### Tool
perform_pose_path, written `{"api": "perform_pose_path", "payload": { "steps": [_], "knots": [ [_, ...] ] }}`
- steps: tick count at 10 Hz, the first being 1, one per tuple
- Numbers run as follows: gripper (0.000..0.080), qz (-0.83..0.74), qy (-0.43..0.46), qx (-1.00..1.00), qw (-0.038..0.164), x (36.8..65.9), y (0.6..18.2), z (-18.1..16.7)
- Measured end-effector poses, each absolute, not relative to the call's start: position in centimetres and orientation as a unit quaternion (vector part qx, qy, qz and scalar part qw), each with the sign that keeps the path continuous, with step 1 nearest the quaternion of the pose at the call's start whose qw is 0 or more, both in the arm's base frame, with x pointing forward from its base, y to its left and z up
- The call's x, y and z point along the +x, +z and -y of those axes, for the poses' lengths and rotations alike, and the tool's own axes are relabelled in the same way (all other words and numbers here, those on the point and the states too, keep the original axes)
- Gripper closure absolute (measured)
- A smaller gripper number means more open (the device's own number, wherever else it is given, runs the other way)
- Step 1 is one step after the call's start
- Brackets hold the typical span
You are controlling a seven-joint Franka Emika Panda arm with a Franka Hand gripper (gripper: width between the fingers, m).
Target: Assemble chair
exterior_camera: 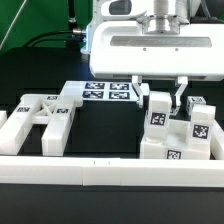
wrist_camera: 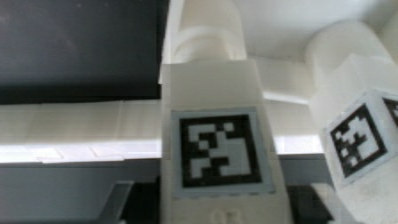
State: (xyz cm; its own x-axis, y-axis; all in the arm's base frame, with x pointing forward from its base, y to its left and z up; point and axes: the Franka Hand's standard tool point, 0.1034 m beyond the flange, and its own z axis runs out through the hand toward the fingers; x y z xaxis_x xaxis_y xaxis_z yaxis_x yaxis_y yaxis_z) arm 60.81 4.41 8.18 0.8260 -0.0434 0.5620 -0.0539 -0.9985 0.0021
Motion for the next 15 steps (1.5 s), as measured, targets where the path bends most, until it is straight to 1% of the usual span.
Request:
{"api": "perform_pose_path", "payload": {
  "steps": [2,3,4,5,6,8,11,13,15],
  "knots": [
    [0.0511,0.023,0.291,0.956,0.009,60.8,8.1,-4.4],
    [0.0288,0.022,0.291,0.956,0.010,60.8,8.1,-4.4],
    [0.0288,0.021,0.290,0.957,0.010,60.8,8.1,-4.4],
    [0.0175,0.020,0.282,0.959,0.009,60.9,8.3,-4.4],
    [0.0157,0.020,0.279,0.960,0.008,61.2,8.9,-4.2],
    [0.0151,0.016,0.272,0.962,0.009,61.7,9.7,-3.7],
    [0.0150,0.011,0.266,0.964,0.010,63.4,11.2,-2.3],
    [0.0150,0.012,0.266,0.964,0.012,63.8,11.4,-1.7],
    [0.0150,0.012,0.263,0.965,0.011,63.8,11.3,-1.7]
  ]
}}
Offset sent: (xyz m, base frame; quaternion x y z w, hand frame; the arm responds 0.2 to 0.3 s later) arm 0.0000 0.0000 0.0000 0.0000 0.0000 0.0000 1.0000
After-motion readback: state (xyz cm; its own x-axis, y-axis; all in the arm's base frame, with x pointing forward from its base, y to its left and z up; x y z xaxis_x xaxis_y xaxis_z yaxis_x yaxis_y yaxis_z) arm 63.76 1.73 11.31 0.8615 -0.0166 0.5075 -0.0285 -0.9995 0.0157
